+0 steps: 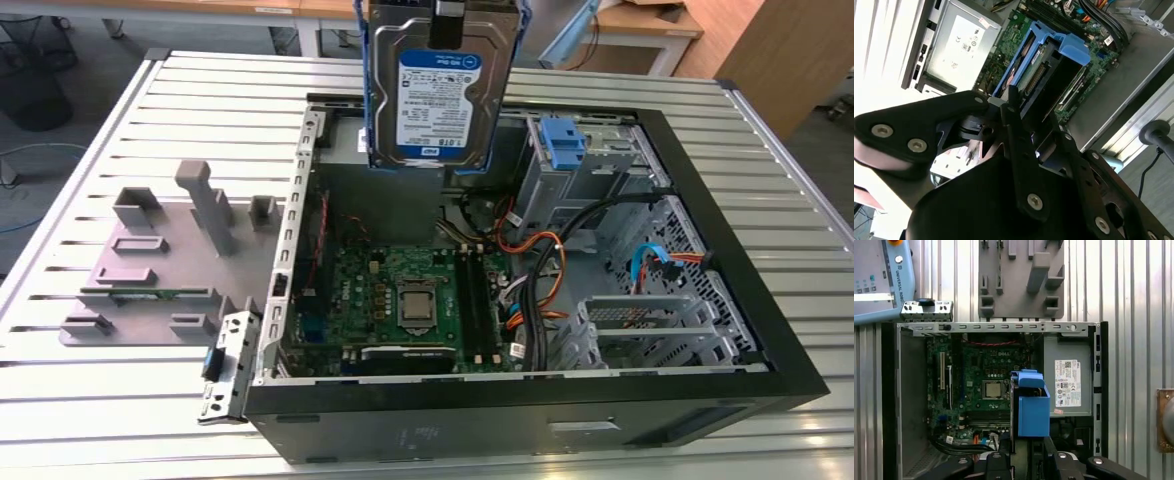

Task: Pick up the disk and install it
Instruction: 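Pick up the disk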

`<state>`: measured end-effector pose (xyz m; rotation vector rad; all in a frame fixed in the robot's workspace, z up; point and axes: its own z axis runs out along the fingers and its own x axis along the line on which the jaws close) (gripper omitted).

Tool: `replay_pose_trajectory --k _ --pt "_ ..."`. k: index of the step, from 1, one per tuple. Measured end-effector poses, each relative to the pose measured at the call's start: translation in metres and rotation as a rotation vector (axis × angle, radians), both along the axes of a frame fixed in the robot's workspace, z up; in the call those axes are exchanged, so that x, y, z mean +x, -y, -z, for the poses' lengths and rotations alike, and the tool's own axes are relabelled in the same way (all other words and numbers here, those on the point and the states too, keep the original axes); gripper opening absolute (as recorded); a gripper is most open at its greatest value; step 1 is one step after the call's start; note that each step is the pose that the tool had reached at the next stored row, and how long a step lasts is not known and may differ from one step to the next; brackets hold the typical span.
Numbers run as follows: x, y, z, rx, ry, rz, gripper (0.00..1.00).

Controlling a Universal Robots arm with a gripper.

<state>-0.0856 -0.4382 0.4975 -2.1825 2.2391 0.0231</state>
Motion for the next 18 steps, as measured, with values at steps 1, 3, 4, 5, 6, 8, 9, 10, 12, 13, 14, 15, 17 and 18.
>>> replay_pose_trajectory --k 1,3,4,5,6,8,9,10,12,13,14,15,17,18 --pt "0.0 0.0018 0.0 -0.0001 -0.0001 0.0 0.35" --pt "0.0 0.0055 0.0003 0.0 -0.0001 0.0 0.35" --pt "0.0 0.0073 0.0004 0.0 0.0 0.0 0.35" --pt "0.0 0.009 0.0005 0.0001 0.0 0.0 0.35" --pt "0.0 0.0107 0.0005 -0.0001 0.0 0.0 0.35" --pt "0.0 0.014 0.0007 0.0 0.0 0.0 0.35" --pt "0.0 0.0154 0.0007 -0.0001 -0.0001 0.0 0.35" --pt "0.0 0.0169 0.0009 0.0 -0.0001 0.0 0.35" --pt "0.0 0.0194 0.001 0.0 0.0 0.0 0.35" --pt "0.0 0.0202 0.0011 0.0 0.0 0.0 0.35" --pt "0.0 0.0207 0.0011 0.0001 0.0 0.0 0.35" --pt "0.0 0.0209 0.0011 0.0001 0.0 0.0 0.35" --pt "0.0001 0.0212 0.0011 -0.0001 -0.0001 0.0 0.35" --pt "0.0001 0.0216 0.0011 -0.0001 -0.0001 0.0 0.35"
